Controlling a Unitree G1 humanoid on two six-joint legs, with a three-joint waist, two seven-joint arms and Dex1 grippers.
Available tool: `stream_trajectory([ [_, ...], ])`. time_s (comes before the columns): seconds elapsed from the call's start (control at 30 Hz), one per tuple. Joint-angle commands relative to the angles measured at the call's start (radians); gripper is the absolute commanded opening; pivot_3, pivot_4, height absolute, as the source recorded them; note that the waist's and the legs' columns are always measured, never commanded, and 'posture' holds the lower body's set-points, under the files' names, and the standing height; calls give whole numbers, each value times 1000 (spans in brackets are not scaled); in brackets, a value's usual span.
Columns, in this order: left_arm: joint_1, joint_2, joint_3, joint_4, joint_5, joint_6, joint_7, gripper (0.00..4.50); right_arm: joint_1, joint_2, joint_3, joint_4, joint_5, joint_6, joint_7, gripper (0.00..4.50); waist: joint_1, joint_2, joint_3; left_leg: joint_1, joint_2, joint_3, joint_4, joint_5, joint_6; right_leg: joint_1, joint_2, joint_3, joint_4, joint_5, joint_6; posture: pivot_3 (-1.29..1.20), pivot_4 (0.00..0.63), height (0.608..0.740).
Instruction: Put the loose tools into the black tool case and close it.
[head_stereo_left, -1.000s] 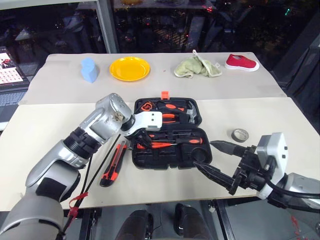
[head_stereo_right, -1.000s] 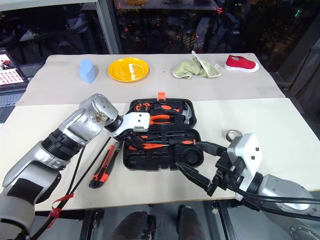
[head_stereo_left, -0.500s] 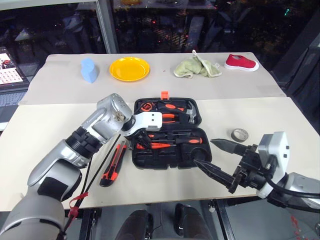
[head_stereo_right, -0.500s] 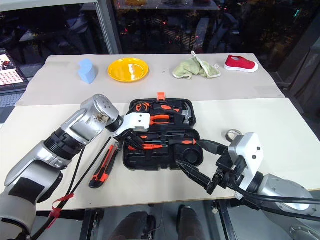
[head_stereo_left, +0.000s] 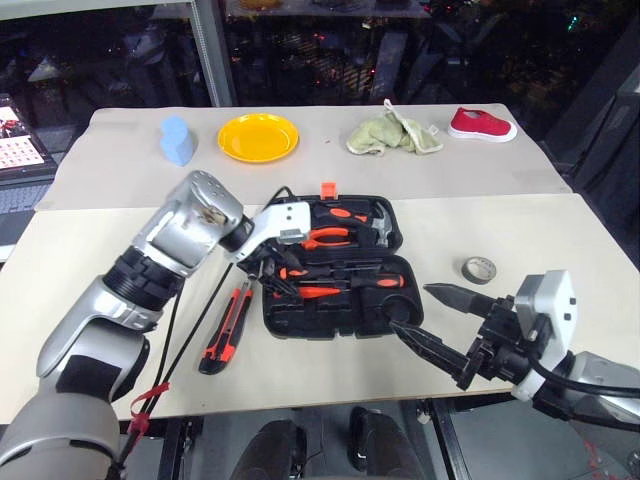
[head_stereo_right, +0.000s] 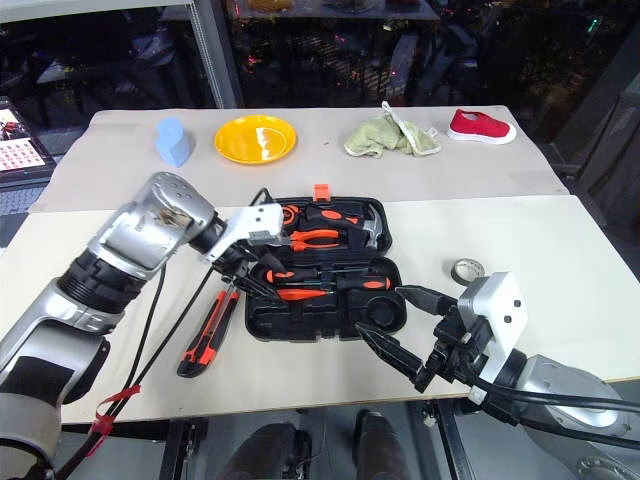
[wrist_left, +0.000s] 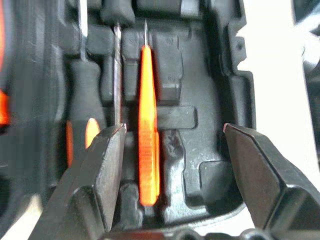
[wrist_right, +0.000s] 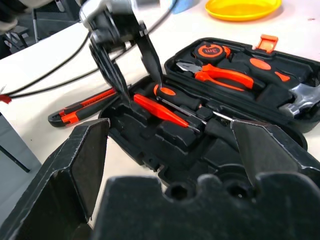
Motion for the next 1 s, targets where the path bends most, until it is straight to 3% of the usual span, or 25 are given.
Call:
stream_trajectory([
  [0.03,26,-51,51,43,-29,-39,66,1230,-14,-12,-20,0,5,-25,10,4500,3,0,0,0,0,0,0,0,0,0,0,0,0,0,0,0,150,740],
  [0.13,45,-86,63,75,-34,-60,105,20,-17,-19,-23,7,7,-22,16,4500,6,0,0,-1,0,0,0,0,0,0,0,0,0,0,0,0,150,740],
  [0.33,99,-140,96,120,-59,-105,154,20,-17,-43,-35,21,1,-15,26,4500,6,0,0,-1,0,0,-1,0,0,-1,0,0,-1,0,0,0,150,740],
  [1.0,216,-100,39,7,-44,-123,140,20,-31,-41,-13,28,1,-15,6,4500,10,0,0,-1,0,0,-1,0,0,-1,-2,0,-1,0,0,0,150,740],
])
